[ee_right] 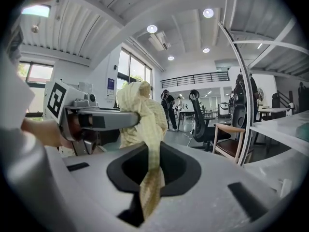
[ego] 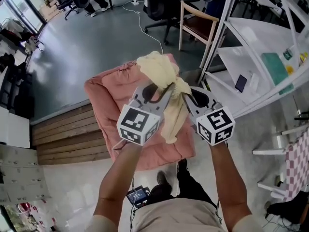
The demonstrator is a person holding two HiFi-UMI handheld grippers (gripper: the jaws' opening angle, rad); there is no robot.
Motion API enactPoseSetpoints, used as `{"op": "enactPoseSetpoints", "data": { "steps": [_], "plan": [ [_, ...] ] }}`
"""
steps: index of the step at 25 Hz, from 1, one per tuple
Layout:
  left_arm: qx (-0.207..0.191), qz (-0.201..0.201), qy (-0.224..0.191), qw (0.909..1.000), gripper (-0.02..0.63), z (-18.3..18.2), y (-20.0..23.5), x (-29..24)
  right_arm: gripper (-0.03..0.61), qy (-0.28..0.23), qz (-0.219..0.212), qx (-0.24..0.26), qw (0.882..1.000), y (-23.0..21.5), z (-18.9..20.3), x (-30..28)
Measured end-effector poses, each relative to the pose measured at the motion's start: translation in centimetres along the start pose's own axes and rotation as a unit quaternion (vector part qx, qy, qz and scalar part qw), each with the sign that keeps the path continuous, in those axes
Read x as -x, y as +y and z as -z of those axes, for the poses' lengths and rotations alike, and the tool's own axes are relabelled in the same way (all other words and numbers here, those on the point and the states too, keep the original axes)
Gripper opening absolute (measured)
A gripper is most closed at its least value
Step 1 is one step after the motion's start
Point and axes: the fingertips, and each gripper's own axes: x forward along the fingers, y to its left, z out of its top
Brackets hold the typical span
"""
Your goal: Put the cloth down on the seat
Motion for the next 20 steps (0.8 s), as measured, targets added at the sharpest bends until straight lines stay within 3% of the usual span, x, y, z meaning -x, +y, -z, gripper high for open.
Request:
{"op": "enactPoseSetpoints", "data": {
  "steps": [20],
  "plan": [
    [0.054,-0.016,0.063,0.9964,0.1,16.9,3.3,-11.4,0.038,0.062,0.019,-0.008,0.998,-9.8,15.4,-7.9]
  ]
}}
